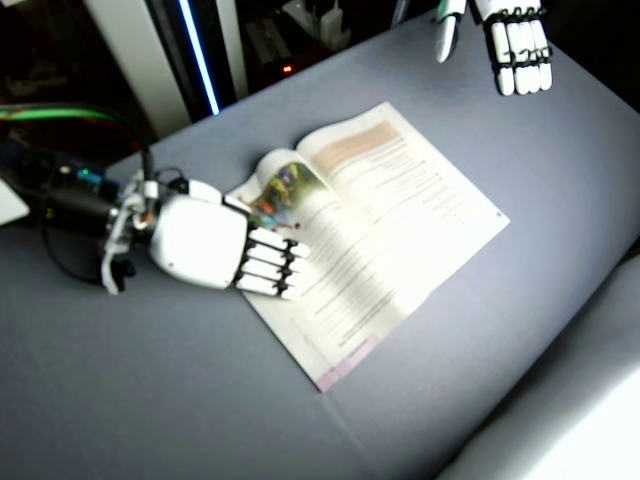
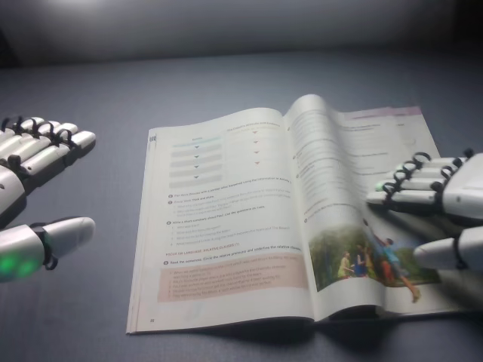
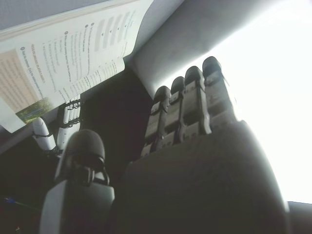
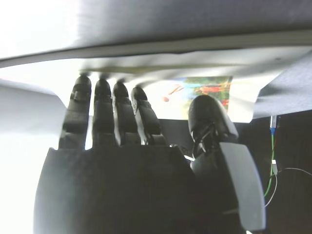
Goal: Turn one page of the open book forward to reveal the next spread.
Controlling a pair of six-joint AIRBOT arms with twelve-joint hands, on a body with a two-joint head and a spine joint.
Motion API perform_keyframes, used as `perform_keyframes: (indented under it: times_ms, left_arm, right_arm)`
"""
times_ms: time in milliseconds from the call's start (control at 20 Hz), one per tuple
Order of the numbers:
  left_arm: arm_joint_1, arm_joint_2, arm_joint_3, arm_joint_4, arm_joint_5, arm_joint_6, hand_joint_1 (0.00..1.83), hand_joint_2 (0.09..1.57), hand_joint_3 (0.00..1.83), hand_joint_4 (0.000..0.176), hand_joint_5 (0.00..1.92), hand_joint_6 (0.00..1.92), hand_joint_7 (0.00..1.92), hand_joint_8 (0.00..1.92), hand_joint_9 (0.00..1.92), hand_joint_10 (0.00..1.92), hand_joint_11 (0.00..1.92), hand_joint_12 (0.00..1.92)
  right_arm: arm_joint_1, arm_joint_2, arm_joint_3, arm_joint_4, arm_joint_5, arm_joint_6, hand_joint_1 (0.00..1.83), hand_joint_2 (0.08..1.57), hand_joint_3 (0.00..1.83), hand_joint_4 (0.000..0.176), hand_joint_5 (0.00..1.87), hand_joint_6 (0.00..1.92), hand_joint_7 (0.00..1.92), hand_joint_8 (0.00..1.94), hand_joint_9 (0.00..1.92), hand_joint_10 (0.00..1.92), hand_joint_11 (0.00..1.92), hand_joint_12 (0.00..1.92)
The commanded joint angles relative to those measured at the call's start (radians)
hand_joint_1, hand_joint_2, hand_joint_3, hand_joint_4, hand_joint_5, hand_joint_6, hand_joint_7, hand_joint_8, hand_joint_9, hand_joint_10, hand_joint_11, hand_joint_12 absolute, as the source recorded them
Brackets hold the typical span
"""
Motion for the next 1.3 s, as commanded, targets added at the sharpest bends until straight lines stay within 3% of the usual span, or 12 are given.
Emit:
perform_keyframes:
  times_ms: [0,400,500,550,750,900,1050,1150,1250]
  left_arm:
    - [-0.01,0.001,0.006,-0.007,-0.12,-0.003,0.0,1.34,0.0,0.0,0.04,0.0,0.04,0.01,0.03,0.0,0.01,0.08]
    - [-0.012,0.004,0.012,-0.007,-0.133,-0.008,0.0,1.37,0.01,0.0,0.05,0.0,0.03,0.0,0.02,0.0,0.0,0.04]
    - [-0.016,0.008,0.016,-0.005,-0.133,-0.008,0.0,1.37,0.0,0.0,0.04,0.0,0.01,0.0,0.0,0.0,0.0,0.03]
    - [-0.025,0.015,0.02,-0.002,-0.13,-0.008,0.0,1.39,0.01,0.0,0.04,0.0,0.01,0.0,0.0,0.0,0.0,0.03]
    - [-0.05,0.023,0.03,-0.005,-0.143,-0.008,0.0,1.37,0.0,0.0,0.06,0.01,0.04,0.01,0.02,0.01,0.03,0.04]
    - [-0.055,0.025,0.035,-0.005,-0.143,-0.008,0.0,1.33,0.0,0.0,0.06,0.01,0.05,0.01,0.06,0.02,0.07,0.06]
    - [-0.055,0.041,0.035,-0.008,-0.159,-0.012,0.0,1.32,0.0,0.0,0.06,0.0,0.04,0.0,0.04,0.0,0.04,0.05]
    - [-0.055,0.057,0.036,-0.008,-0.15,-0.012,0.0,1.34,0.0,0.0,0.06,0.0,0.03,0.0,0.0,0.0,0.0,0.01]
    - [-0.055,0.07,0.042,-0.013,-0.135,-0.012,0.0,1.35,0.0,0.0,0.07,0.0,0.03,0.0,0.0,0.0,0.0,0.0]
  right_arm:
    - [0.022,-0.015,0.008,0.02,0.083,0.004,0.0,1.38,0.0,0.0,0.0,0.0,0.01,0.0,0.0,0.0,0.02,0.01]
    - [0.125,-0.147,0.059,0.08,0.196,0.004,0.0,1.39,0.0,0.0,0.0,0.0,0.0,0.0,0.0,0.0,0.01,0.01]
    - [0.146,-0.181,0.068,0.085,0.216,0.004,0.0,1.35,0.0,0.014,0.0,0.0,0.03,0.0,0.01,0.0,0.12,0.04]
    - [0.156,-0.209,0.077,0.085,0.223,0.004,0.0,1.34,0.0,0.0,0.04,0.01,0.08,0.02,0.06,0.02,0.16,0.06]
    - [0.171,-0.302,0.1,0.046,0.224,0.004,0.01,1.38,0.0,0.0,0.08,0.01,0.11,0.01,0.1,0.01,0.18,0.07]
    - [0.186,-0.344,0.098,-0.02,0.208,0.013,0.0,1.41,0.01,0.0,0.02,0.0,0.04,0.0,0.04,0.0,0.03,0.01]
    - [0.193,-0.353,0.091,-0.114,0.249,0.118,0.0,1.43,0.01,0.0,0.09,0.01,0.08,0.01,0.06,0.01,0.02,0.01]
    - [0.195,-0.351,0.073,-0.163,0.339,0.209,0.0,1.39,0.0,0.0,0.13,0.01,0.11,0.01,0.07,0.01,0.01,0.0]
    - [0.212,-0.344,0.033,-0.201,0.387,0.222,0.0,1.37,0.0,0.0,0.13,0.01,0.12,0.01,0.08,0.01,0.02,0.01]
